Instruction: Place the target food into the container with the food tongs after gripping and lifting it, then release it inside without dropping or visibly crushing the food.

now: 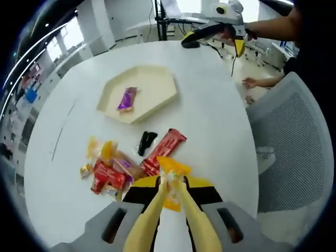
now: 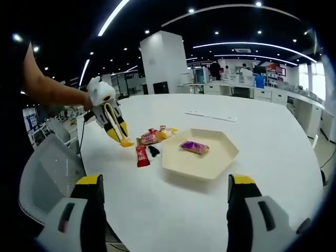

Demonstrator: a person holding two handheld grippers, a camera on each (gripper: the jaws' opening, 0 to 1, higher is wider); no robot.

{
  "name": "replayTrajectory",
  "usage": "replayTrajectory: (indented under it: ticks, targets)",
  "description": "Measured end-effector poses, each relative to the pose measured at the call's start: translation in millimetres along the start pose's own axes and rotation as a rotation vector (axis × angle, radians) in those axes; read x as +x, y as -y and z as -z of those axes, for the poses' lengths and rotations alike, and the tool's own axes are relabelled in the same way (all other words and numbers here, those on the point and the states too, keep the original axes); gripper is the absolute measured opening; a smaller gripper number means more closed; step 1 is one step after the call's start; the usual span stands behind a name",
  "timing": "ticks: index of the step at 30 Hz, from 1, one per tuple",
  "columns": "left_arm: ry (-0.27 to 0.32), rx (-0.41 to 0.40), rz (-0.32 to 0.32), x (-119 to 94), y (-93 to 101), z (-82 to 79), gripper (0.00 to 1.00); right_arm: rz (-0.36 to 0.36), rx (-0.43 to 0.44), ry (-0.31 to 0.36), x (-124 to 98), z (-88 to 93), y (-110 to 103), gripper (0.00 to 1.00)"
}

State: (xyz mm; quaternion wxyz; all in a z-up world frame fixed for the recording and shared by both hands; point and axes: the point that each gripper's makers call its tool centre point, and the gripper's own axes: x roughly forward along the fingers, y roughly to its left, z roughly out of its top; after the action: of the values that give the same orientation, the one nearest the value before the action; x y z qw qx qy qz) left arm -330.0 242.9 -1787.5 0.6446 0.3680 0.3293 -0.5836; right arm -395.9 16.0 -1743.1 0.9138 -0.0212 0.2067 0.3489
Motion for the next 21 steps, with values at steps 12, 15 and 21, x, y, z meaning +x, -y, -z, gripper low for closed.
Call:
replayTrajectory:
  ticks: [12,15,21]
  targets:
    - [-0.017,-0.039,-0.039,-25,-27.6,-6.4,0.13,0.013,-0.007,0.002,-5,-2.1,5,0.98]
    - [-0.031,-0.043,-0.044,-32,-35.9,-6.5,0.13,0.016,-0.009,0.006,-6,-3.6,6,0.98]
    - [-0.057,-0.058,-0.044,-50,-50.4,-12.1,0.13,0.023,-0.006,0.013,-9,-5.0,9,0.98]
